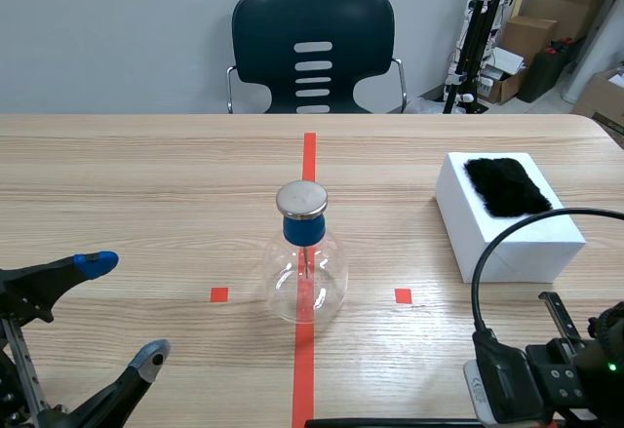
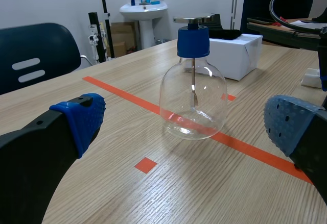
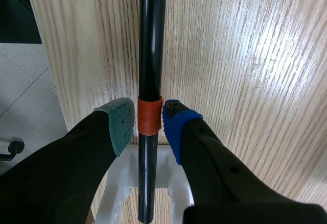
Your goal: Do the electroscope experiment. pick up the black charging rod
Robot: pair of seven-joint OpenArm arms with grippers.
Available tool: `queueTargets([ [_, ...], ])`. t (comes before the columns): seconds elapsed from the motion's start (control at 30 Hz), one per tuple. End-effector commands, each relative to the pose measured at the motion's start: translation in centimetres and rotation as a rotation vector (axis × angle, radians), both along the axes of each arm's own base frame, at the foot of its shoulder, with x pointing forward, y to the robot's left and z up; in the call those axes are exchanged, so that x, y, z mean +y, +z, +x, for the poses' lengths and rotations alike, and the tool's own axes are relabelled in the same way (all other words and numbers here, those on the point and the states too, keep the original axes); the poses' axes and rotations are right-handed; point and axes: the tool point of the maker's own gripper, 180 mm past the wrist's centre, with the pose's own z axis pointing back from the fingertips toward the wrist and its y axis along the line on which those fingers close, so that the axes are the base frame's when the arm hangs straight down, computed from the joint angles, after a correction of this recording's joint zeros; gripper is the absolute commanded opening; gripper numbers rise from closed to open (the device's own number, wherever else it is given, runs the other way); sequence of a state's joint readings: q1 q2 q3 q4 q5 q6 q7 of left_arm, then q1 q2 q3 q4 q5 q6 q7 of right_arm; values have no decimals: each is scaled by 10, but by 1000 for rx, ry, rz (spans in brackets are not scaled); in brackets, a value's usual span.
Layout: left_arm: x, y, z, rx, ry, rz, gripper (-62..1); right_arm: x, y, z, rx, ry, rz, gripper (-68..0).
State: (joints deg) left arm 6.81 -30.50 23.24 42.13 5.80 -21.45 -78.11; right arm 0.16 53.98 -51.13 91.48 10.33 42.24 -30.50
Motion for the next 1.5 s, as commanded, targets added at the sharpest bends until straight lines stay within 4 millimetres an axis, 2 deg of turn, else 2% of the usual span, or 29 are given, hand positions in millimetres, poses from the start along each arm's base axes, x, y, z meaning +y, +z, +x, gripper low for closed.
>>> queueTargets([
  [0.0,-1,8,3,-25,-1,-24,14,-3,4,7,-14,8,-7,-554],
  [0.1,-1,8,3,-25,-1,-24,14,-3,4,7,-14,8,-7,-588],
  [0.23,-1,8,3,-25,-1,-24,14,-3,4,7,-14,8,-7,-667],
  [0.9,-1,8,3,-25,-1,-24,14,-1,6,5,-4,-3,9,-669],
  [1.2,-1,8,2,-24,-1,-24,14,-2,29,18,-55,7,47,-669],
  [1.47,-1,8,2,-24,-1,-24,14,-14,50,12,-70,26,53,-669],
])
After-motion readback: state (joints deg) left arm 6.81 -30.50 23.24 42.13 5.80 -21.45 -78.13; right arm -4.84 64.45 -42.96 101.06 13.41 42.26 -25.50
